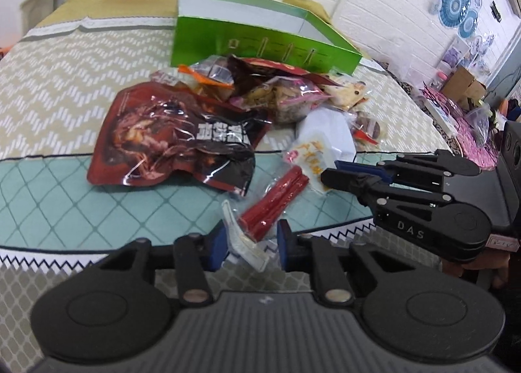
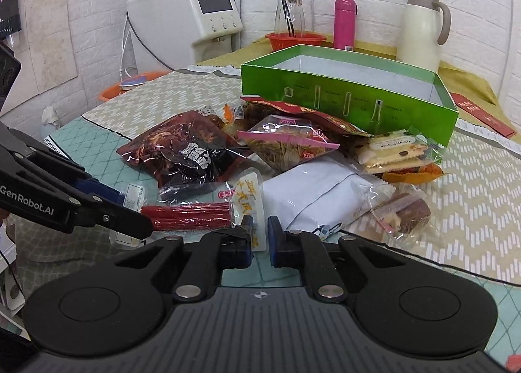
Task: Organize snacks
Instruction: 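Grasp the red sausage sticks with the left gripper and lift them, then lower the sausage sticks into the green box and open the left gripper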
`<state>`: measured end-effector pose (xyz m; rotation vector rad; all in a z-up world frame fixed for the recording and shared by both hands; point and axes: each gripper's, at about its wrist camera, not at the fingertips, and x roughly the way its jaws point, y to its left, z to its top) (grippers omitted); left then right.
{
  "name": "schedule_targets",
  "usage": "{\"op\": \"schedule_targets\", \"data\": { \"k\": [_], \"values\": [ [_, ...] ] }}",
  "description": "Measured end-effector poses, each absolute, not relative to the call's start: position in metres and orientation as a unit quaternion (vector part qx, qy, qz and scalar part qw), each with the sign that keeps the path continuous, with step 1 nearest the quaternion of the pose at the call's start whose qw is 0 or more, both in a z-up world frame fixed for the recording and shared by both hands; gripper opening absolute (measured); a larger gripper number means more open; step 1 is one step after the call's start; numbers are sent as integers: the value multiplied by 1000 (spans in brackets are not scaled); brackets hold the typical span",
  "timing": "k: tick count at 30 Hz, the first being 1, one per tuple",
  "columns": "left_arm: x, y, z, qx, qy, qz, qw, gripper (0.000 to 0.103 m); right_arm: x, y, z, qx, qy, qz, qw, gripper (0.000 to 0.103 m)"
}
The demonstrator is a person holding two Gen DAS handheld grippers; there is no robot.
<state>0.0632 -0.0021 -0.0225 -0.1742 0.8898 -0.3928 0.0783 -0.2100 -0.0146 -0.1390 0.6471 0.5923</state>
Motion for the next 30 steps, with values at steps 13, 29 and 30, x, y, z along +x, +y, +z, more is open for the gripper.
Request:
{"op": "schedule_targets", "data": {
  "k": [13,29,30],
  "values": [
    [50,-1,5,-105,372,-199,901,4,59,-214,2,-48,269,264,925,0],
    [189,-13,79,-109,284,-200,931,4,154,-227,67,-17,182,194,964,0],
    [200,-15,77,-111,290,-200,929,4,164,-229,65,-13,187,189,964,0]
  ]
}}
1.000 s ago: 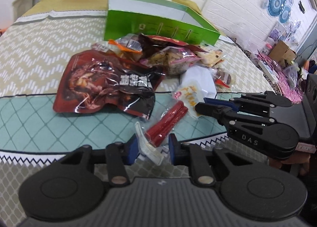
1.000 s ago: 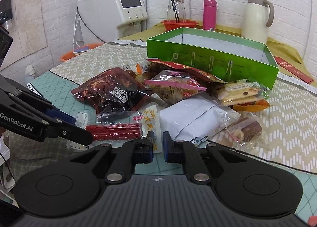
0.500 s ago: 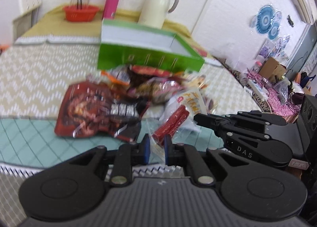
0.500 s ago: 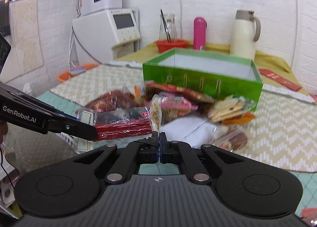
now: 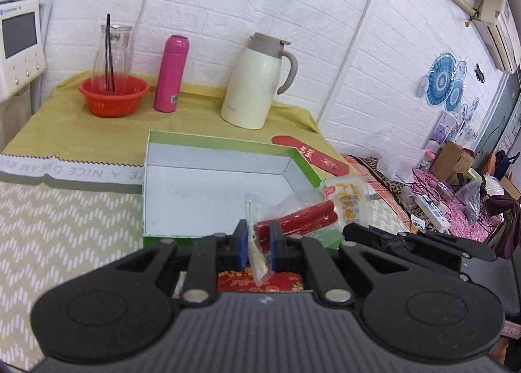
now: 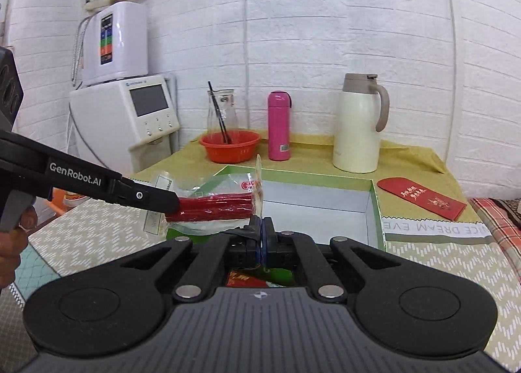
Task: Organize snacks
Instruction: 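Lower the sausage sticks into the green box and open the left gripper, then grasp the brown meat pouch with the left gripper and lift it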
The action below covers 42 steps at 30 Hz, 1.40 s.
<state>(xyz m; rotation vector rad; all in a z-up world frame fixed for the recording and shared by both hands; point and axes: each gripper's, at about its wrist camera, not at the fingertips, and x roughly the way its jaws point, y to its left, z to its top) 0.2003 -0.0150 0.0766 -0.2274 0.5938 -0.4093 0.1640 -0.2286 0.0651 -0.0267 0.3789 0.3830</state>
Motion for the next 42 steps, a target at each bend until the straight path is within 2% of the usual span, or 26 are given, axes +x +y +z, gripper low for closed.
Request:
{"op": "schedule_targets", "data": {
  "k": [10,12,14,15,16,17,18,19,20,23,24,25,33,42],
  "values": [
    [283,-21,45,-128,345,-182,912,4,225,-230,42,5,229,167,959,1],
    [291,-21,39,-128,352,-178,910,4,233,-229,37,1,235,167,957,3],
    [296,-21,34,-123,355,-173,910,5,240,-227,32,-9,238,169,956,21],
    [297,-21,33,-123,354,-169,912,13,242,-226,29,-17,238,168,956,26],
    [298,-20,32,-123,350,-163,914,25,243,-225,27,-23,238,167,957,40],
    [297,-18,31,-127,345,-160,916,64,244,-225,25,-29,235,166,957,59],
    [296,-15,31,-138,331,-156,920,76,244,-225,24,-37,231,167,958,72],
    [293,-12,32,-148,317,-149,925,75,244,-226,23,-45,227,167,958,94],
    [291,-11,34,-150,309,-144,928,77,242,-226,22,-53,221,168,959,103],
    [288,-12,39,-137,303,-128,934,85,237,-227,23,-70,201,164,963,103],
    [285,-13,41,-128,298,-116,939,100,235,-228,24,-71,201,163,963,103],
    [282,-14,43,-118,289,-104,944,103,234,-229,25,-71,203,163,963,103],
    [247,-14,75,-92,250,-113,957,103,212,-242,53,-22,209,165,964,103],
    [169,-6,102,-81,223,-135,962,103,148,-253,76,12,185,190,964,103]
  ]
}}
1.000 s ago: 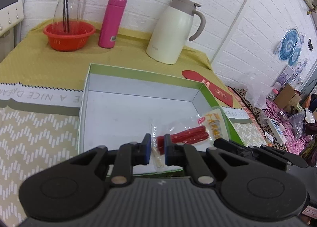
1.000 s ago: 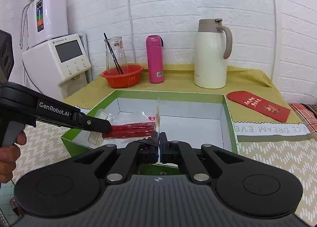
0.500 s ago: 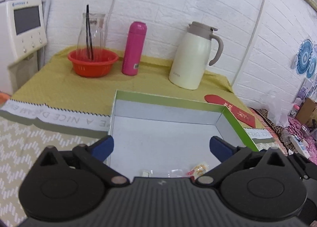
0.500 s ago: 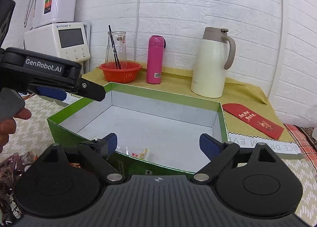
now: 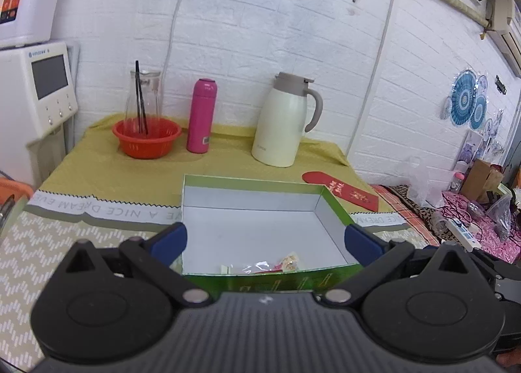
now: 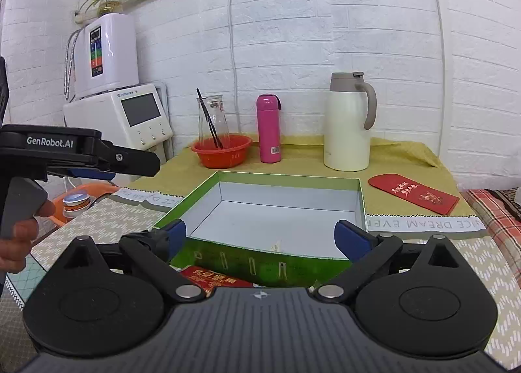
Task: Organize snacks
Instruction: 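Grasp the brown meat pouch with the left gripper and lift it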
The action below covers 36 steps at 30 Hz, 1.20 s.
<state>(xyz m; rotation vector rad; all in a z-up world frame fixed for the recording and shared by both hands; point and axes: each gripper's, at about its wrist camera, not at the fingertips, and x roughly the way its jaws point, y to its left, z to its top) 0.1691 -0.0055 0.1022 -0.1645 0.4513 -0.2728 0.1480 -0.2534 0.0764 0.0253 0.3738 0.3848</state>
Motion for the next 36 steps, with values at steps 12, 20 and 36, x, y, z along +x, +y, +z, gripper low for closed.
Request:
{"op": "schedule_targets", "data": {
  "k": [12,20,36],
  "values": [
    [87,28,28,-108,297,-130,940,103,86,-259,31,90,242,203,945,103],
    [81,86,-17,-139,356,-79,921,103,82,-201,-1,78,310,282,905,103],
    [118,97,-26,-121,391,-175,895,57,105,-140,-17,-7,334,300,894,103]
  ]
}}
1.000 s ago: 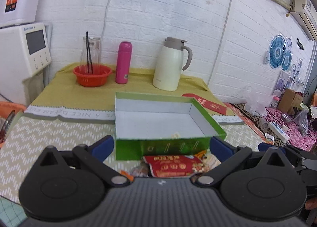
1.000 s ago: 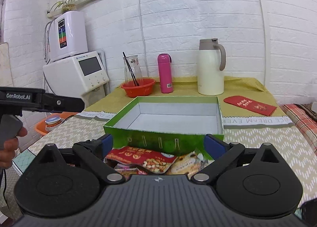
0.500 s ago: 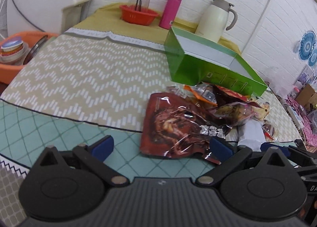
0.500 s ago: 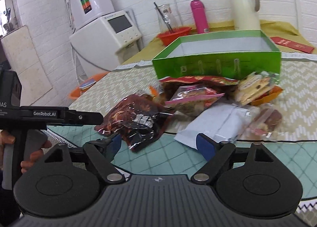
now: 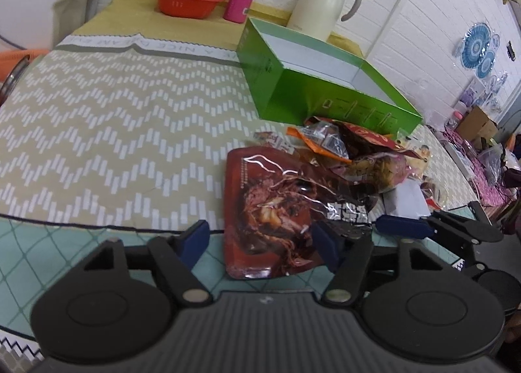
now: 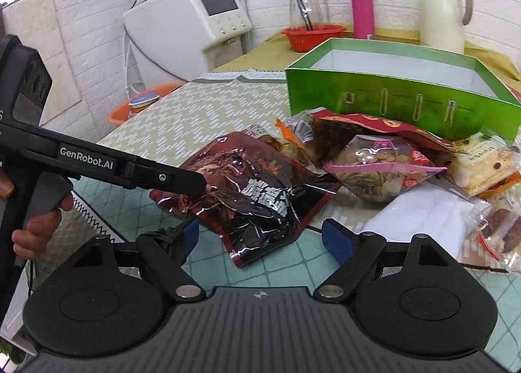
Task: Organize snacks
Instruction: 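Grasp the brown meat pouch with the left gripper and lift it, then carry the meat pouch into the green box and open the left gripper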
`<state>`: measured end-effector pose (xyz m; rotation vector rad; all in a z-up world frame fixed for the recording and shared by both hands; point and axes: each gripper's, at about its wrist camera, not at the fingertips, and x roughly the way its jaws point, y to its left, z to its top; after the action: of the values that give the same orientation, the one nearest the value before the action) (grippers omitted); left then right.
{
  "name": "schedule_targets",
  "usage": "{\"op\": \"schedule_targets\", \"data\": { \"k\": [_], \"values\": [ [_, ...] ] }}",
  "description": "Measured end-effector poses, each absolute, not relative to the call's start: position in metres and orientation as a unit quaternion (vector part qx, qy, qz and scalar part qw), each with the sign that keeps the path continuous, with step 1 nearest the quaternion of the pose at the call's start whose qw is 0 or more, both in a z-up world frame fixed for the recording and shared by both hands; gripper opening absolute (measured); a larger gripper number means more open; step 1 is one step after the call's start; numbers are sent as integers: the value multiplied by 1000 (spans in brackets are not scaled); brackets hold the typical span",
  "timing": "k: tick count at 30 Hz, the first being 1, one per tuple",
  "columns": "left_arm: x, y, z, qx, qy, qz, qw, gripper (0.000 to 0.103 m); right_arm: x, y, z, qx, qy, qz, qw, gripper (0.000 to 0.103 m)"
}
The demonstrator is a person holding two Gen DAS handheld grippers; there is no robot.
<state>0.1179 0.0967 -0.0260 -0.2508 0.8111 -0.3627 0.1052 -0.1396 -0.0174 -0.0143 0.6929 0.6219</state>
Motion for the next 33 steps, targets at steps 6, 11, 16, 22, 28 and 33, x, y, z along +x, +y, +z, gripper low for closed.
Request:
{"op": "schedule_targets", "data": {
  "k": [6,11,16,22,28,33],
  "values": [
    [124,92,-28,-113,385,-167,901,63,108,-140,-21,-12,327,299,897,103],
    [125,81,-27,-93,383,-163,904,55,108,-141,-23,0,318,312,895,103],
    [114,75,-20,-89,369,-140,915,53,100,-138,-21,-17,303,302,904,99],
    [89,73,-4,-92,352,-129,923,51,88,-147,-10,-5,290,320,902,94],
    [74,67,26,-84,317,-132,935,50,77,-153,12,-7,254,328,910,93],
    [78,57,54,-76,282,-151,945,50,78,-165,35,-6,216,320,923,93]
  ]
}}
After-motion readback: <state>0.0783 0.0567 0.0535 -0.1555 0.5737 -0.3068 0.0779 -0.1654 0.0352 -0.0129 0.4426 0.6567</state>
